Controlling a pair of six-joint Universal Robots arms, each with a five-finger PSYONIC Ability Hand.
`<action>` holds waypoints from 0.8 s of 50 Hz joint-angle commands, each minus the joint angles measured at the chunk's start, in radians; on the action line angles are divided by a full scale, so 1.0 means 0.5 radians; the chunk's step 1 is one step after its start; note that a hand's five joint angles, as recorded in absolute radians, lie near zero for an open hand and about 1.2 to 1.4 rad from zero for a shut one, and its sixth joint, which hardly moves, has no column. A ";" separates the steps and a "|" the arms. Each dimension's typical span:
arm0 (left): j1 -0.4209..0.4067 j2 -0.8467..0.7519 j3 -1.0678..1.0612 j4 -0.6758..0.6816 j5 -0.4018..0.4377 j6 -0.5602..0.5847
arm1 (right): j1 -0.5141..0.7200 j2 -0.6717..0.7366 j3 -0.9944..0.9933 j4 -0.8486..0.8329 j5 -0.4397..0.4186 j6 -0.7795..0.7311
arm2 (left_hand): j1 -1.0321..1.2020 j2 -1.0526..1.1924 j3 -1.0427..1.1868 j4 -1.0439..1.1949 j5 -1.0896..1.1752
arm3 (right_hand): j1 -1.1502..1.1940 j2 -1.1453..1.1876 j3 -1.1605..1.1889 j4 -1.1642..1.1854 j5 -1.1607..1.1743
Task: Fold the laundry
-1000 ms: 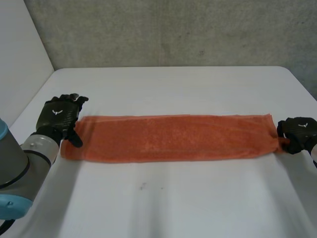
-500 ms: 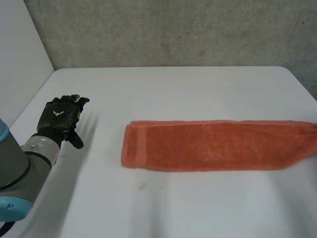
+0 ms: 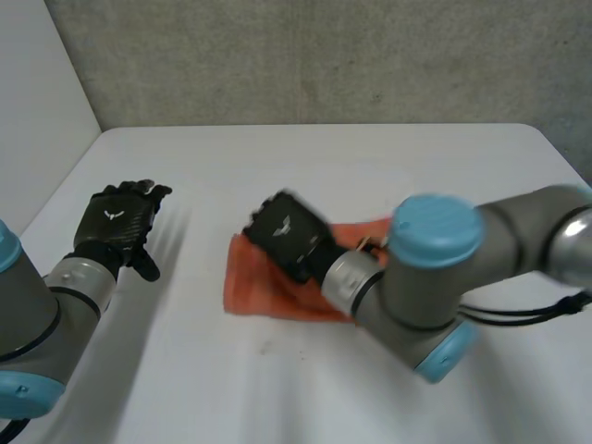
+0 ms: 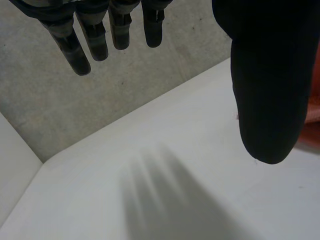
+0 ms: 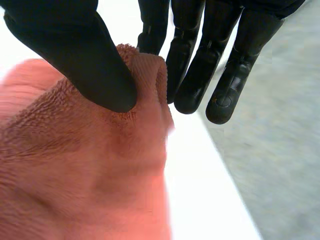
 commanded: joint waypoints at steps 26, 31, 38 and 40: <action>-0.773 -0.457 0.554 -0.003 0.009 -0.003 | -0.983 -0.530 0.984 0.162 0.201 0.706 | -0.017 0.019 0.011 0.013 -0.060 | -1.416 -1.850 -1.847 -1.861 -1.803; -0.773 -0.616 0.630 -0.006 0.012 0.012 | -1.069 -0.524 1.049 0.076 0.133 0.700 | -0.015 0.021 0.012 0.015 -0.059 | -1.142 -1.575 -1.572 -1.586 -1.528; -0.754 -0.669 0.646 0.000 0.000 0.012 | -1.072 -0.514 1.086 -0.050 0.130 0.703 | -0.009 0.027 0.018 0.021 -0.053 | -0.629 -1.062 -1.060 -1.074 -1.016; -0.742 -0.669 0.643 0.000 -0.003 0.012 | -1.072 -0.517 1.092 -0.071 0.133 0.703 | -0.009 0.027 0.018 0.021 -0.053 | -0.606 -1.039 -1.036 -1.051 -0.992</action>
